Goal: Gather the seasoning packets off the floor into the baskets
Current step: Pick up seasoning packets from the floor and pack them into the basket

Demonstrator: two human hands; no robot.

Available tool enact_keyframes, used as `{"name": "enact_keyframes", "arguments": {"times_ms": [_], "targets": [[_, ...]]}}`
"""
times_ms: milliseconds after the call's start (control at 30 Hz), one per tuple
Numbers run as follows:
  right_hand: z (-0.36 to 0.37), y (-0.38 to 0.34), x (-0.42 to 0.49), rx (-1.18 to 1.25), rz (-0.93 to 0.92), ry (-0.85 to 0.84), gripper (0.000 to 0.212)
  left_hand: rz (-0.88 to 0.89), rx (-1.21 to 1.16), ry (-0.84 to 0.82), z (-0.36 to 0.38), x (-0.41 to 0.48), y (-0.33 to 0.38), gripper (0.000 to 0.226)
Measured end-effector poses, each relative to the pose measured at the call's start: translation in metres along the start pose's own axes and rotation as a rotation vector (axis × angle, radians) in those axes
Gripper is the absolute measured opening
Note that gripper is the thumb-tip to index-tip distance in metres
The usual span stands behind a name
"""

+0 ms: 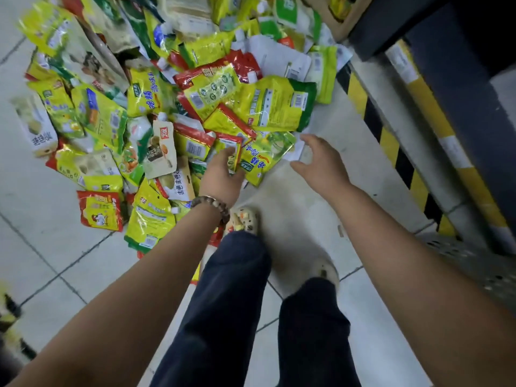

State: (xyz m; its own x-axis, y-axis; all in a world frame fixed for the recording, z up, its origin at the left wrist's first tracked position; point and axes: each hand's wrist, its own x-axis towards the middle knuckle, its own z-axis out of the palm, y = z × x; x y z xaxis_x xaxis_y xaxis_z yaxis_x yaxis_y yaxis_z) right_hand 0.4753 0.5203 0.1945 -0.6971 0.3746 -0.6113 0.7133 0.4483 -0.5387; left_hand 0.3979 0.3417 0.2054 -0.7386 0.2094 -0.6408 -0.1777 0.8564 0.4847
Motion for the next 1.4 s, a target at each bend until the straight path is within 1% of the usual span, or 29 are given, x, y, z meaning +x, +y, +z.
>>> {"name": "enact_keyframes", "arguments": {"times_ms": [100,167,300,400,567,633,667,700,767,800,867,900,933,967,1000,1033,1067,1100,1133,1200,1233,1300,1367,1400], "targets": [[0.008,-0.013,0.059,-0.046,-0.006,0.002,0.06,-0.023,-0.005,0.019,0.002,0.029,-0.012,0.048],[0.014,-0.016,0.098,-0.103,-0.014,-0.005,0.063,-0.049,-0.05,0.026,0.008,0.049,-0.019,0.049],[0.029,-0.017,0.167,-0.319,-0.08,-0.069,0.071,-0.076,-0.15,0.035,0.026,0.08,-0.034,0.047],[0.037,-0.018,0.203,-0.486,-0.134,-0.061,0.074,-0.081,-0.187,0.043,0.043,0.096,-0.042,0.042],[0.044,-0.018,0.225,-0.577,-0.135,0.101,0.065,-0.105,-0.229,0.082,0.056,0.11,-0.045,0.034],[0.041,-0.019,0.23,-0.606,-0.138,0.114,0.052,-0.126,-0.259,0.077,0.057,0.111,-0.043,0.033],[0.04,-0.019,0.232,-0.612,-0.152,0.087,0.044,-0.139,-0.272,0.075,0.056,0.112,-0.043,0.032],[0.038,-0.018,0.233,-0.578,-0.173,0.038,0.037,-0.151,-0.287,0.065,0.055,0.112,-0.041,0.031],[0.034,-0.016,0.226,-0.432,-0.215,-0.069,0.027,-0.176,-0.326,0.047,0.05,0.112,-0.038,0.028],[0.03,-0.015,0.217,-0.377,-0.233,-0.085,0.025,-0.188,-0.361,0.055,0.048,0.112,-0.037,0.025],[0.019,-0.013,0.195,-0.247,-0.245,-0.051,0.021,-0.218,-0.484,0.092,0.041,0.109,-0.035,0.019],[0.012,-0.013,0.184,-0.117,-0.212,-0.018,0.018,-0.235,-0.561,0.1,0.037,0.106,-0.035,0.019],[0.005,-0.017,0.171,0.053,-0.167,0.015,0.015,-0.247,-0.636,0.088,0.034,0.103,-0.036,0.026],[-0.001,-0.019,0.16,0.211,-0.129,0.043,0.014,-0.25,-0.695,0.053,0.03,0.099,-0.036,0.039],[-0.007,-0.025,0.15,0.31,-0.101,0.05,0.014,-0.24,-0.728,0.004,0.027,0.096,-0.038,0.056],[-0.008,-0.03,0.142,0.366,-0.069,0.016,0.012,-0.209,-0.734,-0.046,0.023,0.092,-0.037,0.073],[-0.006,-0.035,0.135,0.408,-0.032,-0.054,0.011,-0.166,-0.725,-0.089,0.02,0.089,-0.037,0.086],[0.0,-0.041,0.13,0.471,0.007,-0.144,0.01,-0.111,-0.729,-0.127,0.017,0.085,-0.038,0.095],[0.01,-0.047,0.124,0.552,0.046,-0.233,0.015,-0.062,-0.751,-0.155,0.014,0.083,-0.039,0.098],[0.034,-0.058,0.115,0.734,0.137,-0.376,0.019,-0.03,-0.838,-0.186,0.008,0.075,-0.039,0.089],[0.047,-0.061,0.113,0.791,0.184,-0.412,0.019,-0.045,-0.87,-0.181,0.007,0.073,-0.042,0.085],[0.067,-0.067,0.111,0.825,0.258,-0.403,0.021,-0.12,-0.899,-0.137,0.007,0.069,-0.055,0.084],[0.084,-0.07,0.113,0.808,0.314,-0.328,0.015,-0.188,-0.888,-0.104,0.004,0.066,-0.066,0.086],[0.09,-0.072,0.115,0.789,0.339,-0.288,0.011,-0.214,-0.872,-0.093,0.001,0.065,-0.069,0.083]]}}
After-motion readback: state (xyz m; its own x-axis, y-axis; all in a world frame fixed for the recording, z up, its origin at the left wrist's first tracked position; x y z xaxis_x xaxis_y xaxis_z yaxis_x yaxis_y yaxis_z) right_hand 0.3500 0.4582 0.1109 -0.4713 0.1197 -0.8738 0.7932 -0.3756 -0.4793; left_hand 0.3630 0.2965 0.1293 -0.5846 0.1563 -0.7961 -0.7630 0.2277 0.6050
